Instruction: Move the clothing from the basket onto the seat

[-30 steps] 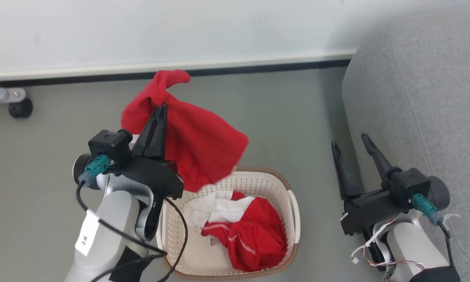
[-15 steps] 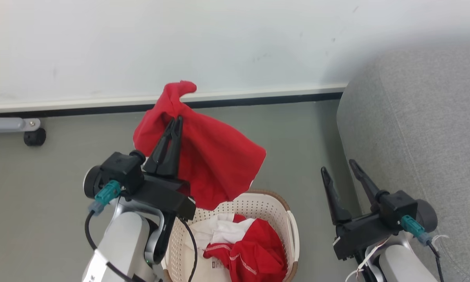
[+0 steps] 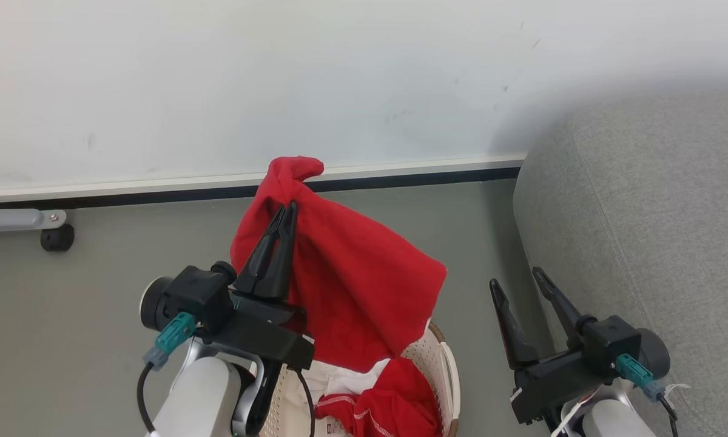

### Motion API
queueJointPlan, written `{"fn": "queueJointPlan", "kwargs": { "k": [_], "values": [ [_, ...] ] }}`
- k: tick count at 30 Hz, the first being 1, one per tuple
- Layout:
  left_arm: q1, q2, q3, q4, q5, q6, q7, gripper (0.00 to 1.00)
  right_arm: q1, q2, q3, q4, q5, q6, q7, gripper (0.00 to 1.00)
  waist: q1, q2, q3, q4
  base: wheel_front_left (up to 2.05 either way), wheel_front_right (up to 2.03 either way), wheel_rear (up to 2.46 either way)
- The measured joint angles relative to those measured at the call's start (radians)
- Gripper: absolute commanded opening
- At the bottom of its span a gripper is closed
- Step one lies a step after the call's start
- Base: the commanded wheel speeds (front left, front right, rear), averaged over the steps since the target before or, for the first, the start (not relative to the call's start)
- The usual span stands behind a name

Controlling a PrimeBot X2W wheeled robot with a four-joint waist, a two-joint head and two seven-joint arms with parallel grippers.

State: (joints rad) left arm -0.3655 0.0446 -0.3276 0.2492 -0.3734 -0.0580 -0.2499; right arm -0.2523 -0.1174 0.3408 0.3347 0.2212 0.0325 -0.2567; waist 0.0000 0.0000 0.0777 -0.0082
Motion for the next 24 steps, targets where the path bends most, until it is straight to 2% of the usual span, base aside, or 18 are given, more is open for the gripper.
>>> {"fn": "queueJointPlan", "kwargs": {
  "k": [7, 12, 24],
  "values": [
    [0.008, 0.003, -0.004, -0.034, 0.005, 0.007, 0.001, 0.0, 0.0, 0.002, 0.016, -0.016, 0.0, 0.003, 0.0, 1.0, 0.0, 0.0001, -0.005, -0.001, 0.0, 0.0, 0.0],
    [0.02, 0.009, -0.006, -0.048, 0.007, 0.014, 0.011, 0.0, -0.001, 0.014, 0.05, -0.049, 0.0, 0.021, 0.0, 1.0, 0.0, 0.0001, -0.006, -0.002, 0.0, 0.0, 0.0],
    [0.026, 0.01, -0.021, -0.073, 0.014, 0.02, 0.037, 0.0, -0.054, 0.049, 0.252, -0.129, -0.007, 0.073, 0.01, 1.0, 0.0, 0.0001, -0.005, 0.002, 0.0, 0.0, 0.0]
  ]
}}
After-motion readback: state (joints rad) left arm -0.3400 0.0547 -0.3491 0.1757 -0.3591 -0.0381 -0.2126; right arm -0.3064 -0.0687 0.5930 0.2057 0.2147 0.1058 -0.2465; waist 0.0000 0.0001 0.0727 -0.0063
